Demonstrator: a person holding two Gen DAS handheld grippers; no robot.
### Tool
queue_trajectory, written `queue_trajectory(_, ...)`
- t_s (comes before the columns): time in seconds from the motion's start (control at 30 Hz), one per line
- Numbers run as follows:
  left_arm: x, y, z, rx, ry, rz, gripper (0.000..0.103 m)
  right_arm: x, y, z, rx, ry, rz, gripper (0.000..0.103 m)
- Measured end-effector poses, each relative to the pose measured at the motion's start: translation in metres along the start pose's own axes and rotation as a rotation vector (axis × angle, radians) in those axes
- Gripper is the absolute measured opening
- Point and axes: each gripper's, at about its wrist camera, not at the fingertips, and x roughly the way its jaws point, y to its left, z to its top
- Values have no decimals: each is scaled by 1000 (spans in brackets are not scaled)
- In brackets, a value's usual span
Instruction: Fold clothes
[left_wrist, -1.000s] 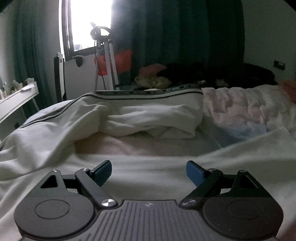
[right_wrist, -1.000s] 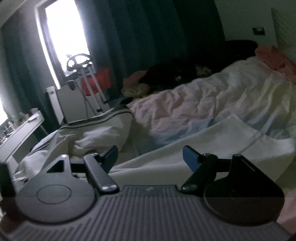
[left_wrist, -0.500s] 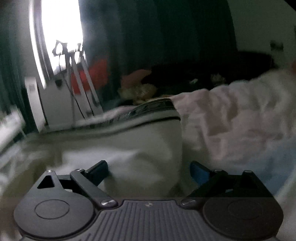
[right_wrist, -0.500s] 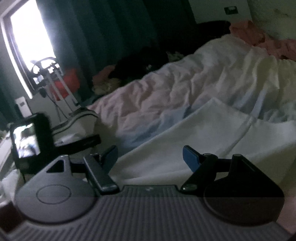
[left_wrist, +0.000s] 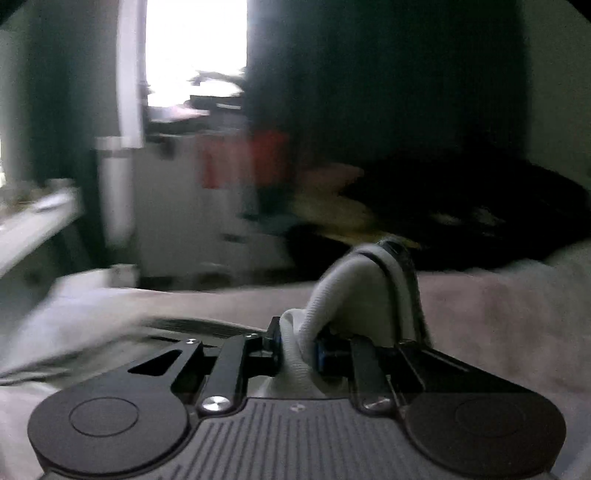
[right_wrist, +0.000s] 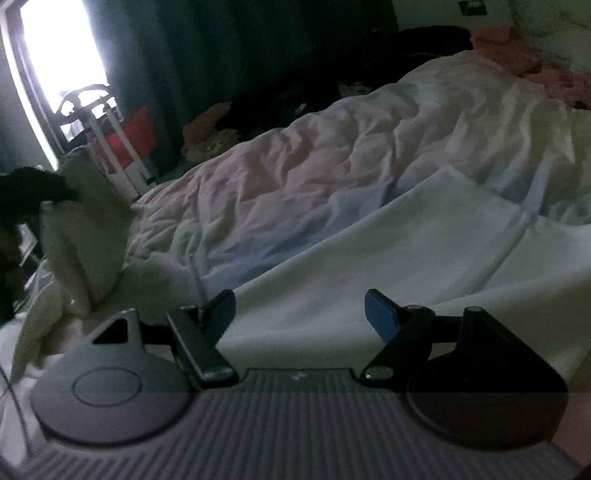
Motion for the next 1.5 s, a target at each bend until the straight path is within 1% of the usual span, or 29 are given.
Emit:
queue_trajectory(0.07, 16, 36, -2, -36, 31, 144, 21, -2, 1, 1, -6, -10, 4, 79)
queue_trajectory(0.1, 26, 52, -7, -51, 67, 182, 22, -3, 2, 2, -9, -16, 6, 79)
queue_trajectory(0.13, 34, 66, -12, -66, 102, 187, 22, -4, 2, 2, -12, -22, 8, 79)
queue_trajectory(0.2, 38, 90, -23, -118, 142, 160, 28, -6, 3, 3, -18, -31, 14, 79)
queue_trajectory(0.23, 34, 99, -29, -146, 146, 148, 38, -7, 3, 2, -20, -34, 21, 79)
queue_trajectory(0.27, 25, 106, -34, -173, 136, 143, 53, -7, 4, 2, -21, -35, 29, 79)
queue_trajectory(0.33, 0, 113, -43, -210, 99, 115, 68, -8, 5, 2, -21, -37, 55, 79)
queue_trajectory(0.37, -18, 117, -50, -227, 80, 89, 71, -9, 7, 2, -23, -40, 74, 79)
queue_trajectory(0.47, -80, 117, -73, -240, 45, 13, 72, -13, 13, 1, -36, -56, 140, 79)
queue_trajectory(0.5, -102, 113, -81, -231, 35, -9, 72, -15, 15, 0, -40, -60, 160, 79)
queue_trajectory(0.57, -149, 98, -100, -211, 4, -46, 74, -18, 18, -1, -46, -65, 197, 79)
queue_trajectory(0.63, -190, 82, -117, -219, -21, -91, 78, -22, 21, -2, -51, -70, 234, 79)
queue_trajectory(0.7, -218, 71, -134, -226, -24, -149, 78, -27, 23, -4, -55, -74, 277, 79)
queue_trajectory(0.77, -234, 61, -148, -231, -27, -195, 78, -32, 25, -8, -55, -70, 325, 79)
queue_trajectory(0.83, -242, 55, -163, -209, -35, -221, 78, -36, 28, -12, -56, -61, 374, 79)
queue_trajectory(0.93, -246, 53, -186, -165, -34, -210, 78, -37, 41, -19, -87, -38, 424, 80)
queue_trajectory(1.03, -243, 62, -198, -181, -10, -220, 78, -29, 59, -19, -89, -5, 517, 79)
queue_trajectory(1.1, -240, 67, -200, -207, -2, -214, 78, -15, 69, -15, -56, 36, 580, 79)
queue_trajectory(1.17, -233, 75, -197, -248, -4, -214, 78, 13, 80, -7, 16, 95, 631, 76)
queue_trajectory(1.23, -228, 83, -197, -291, 7, -213, 78, 46, 93, 0, 94, 154, 658, 76)
queue_trajectory(1.3, -221, 91, -195, -305, 72, -216, 79, 81, 109, 4, 165, 211, 684, 76)
queue_trajectory(1.33, -218, 95, -195, -316, 105, -222, 79, 97, 118, 4, 202, 226, 706, 76)
queue_trajectory(1.4, -212, 106, -196, -364, 134, -243, 79, 129, 136, 5, 277, 255, 748, 76)
queue_trajectory(1.5, -202, 120, -202, -421, 157, -251, 79, 167, 159, 1, 333, 267, 737, 77)
